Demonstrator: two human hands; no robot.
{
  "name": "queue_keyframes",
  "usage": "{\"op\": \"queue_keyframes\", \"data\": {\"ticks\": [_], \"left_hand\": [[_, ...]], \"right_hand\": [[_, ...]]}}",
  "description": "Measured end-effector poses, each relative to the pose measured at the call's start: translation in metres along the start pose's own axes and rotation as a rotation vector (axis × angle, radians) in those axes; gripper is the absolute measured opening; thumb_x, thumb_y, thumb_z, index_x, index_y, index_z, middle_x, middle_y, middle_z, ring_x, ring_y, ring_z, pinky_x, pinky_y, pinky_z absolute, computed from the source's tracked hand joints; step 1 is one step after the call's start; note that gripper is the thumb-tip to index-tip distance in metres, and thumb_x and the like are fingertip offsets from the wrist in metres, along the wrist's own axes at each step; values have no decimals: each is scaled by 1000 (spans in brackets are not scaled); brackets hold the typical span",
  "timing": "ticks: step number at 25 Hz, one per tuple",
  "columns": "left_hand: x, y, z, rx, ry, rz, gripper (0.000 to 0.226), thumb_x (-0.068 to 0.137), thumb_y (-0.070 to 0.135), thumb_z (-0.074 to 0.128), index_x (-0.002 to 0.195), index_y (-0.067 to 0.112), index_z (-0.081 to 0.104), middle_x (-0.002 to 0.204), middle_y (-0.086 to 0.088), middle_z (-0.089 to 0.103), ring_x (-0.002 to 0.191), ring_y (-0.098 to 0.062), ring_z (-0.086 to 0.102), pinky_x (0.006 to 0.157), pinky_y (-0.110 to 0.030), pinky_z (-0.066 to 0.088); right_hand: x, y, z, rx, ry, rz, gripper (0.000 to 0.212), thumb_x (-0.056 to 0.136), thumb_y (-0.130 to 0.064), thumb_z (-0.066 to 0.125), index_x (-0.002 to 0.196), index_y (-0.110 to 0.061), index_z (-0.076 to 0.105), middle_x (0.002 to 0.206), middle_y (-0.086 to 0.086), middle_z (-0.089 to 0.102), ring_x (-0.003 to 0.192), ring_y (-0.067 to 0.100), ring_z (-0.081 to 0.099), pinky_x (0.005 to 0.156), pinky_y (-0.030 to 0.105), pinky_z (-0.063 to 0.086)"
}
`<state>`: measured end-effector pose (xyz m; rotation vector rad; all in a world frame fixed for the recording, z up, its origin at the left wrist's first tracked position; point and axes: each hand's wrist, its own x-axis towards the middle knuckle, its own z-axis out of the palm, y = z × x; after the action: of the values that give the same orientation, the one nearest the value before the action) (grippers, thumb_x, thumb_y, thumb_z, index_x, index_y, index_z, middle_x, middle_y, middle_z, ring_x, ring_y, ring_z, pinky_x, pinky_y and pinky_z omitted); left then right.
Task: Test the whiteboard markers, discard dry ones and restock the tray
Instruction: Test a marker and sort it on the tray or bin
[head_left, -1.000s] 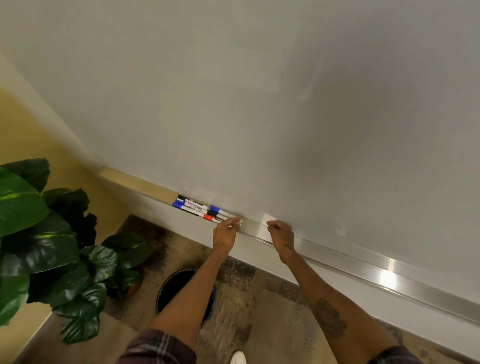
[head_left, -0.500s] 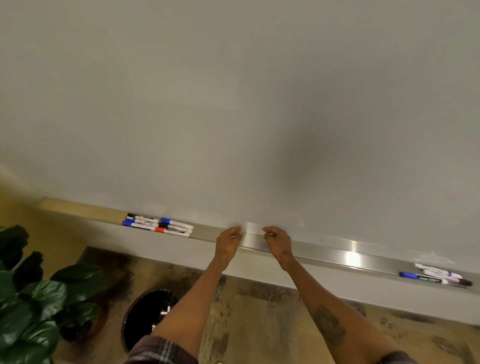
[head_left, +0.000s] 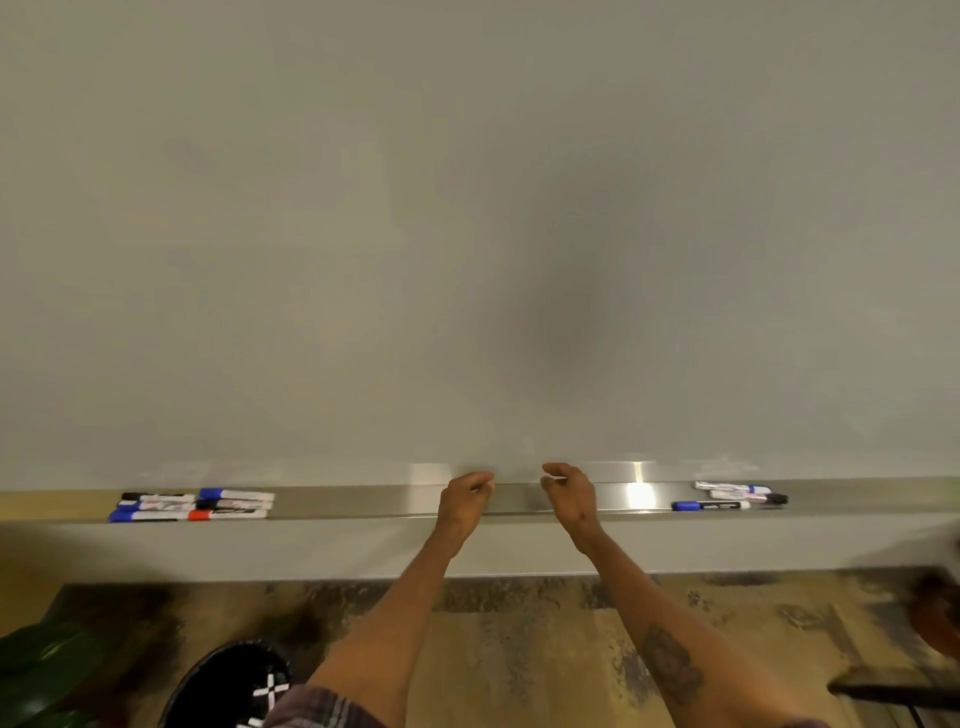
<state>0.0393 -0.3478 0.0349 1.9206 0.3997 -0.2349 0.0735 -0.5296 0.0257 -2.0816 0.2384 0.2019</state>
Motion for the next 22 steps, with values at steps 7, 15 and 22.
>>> {"op": "queue_keyframes", "data": {"ticks": [7,15,22], "left_hand": [[6,31,100,4,-137,-11,28,97,19,60,122,10,68,119,-4,70,107,-21,67,100,-33,50],[7,62,196,17,-239,-33,29,96,13,60,123,5,66,118,-8,69,109,-25,66,100,-33,50],[13,83,258,32,-334,-87,36,96,13,60,132,7,59,124,-8,65,107,-24,65,94,-33,51]], "right_hand": [[11,62,-93,89,163,110,34,97,-11,55,131,-10,57,134,9,57,119,25,56,104,38,47],[23,124,-182,81,254,243,41,96,-10,56,137,-5,52,140,13,54,128,29,51,108,40,40],[31,167,-234,129,305,316,53,95,-10,60,144,-9,40,149,13,44,135,33,43,112,49,38]]}}
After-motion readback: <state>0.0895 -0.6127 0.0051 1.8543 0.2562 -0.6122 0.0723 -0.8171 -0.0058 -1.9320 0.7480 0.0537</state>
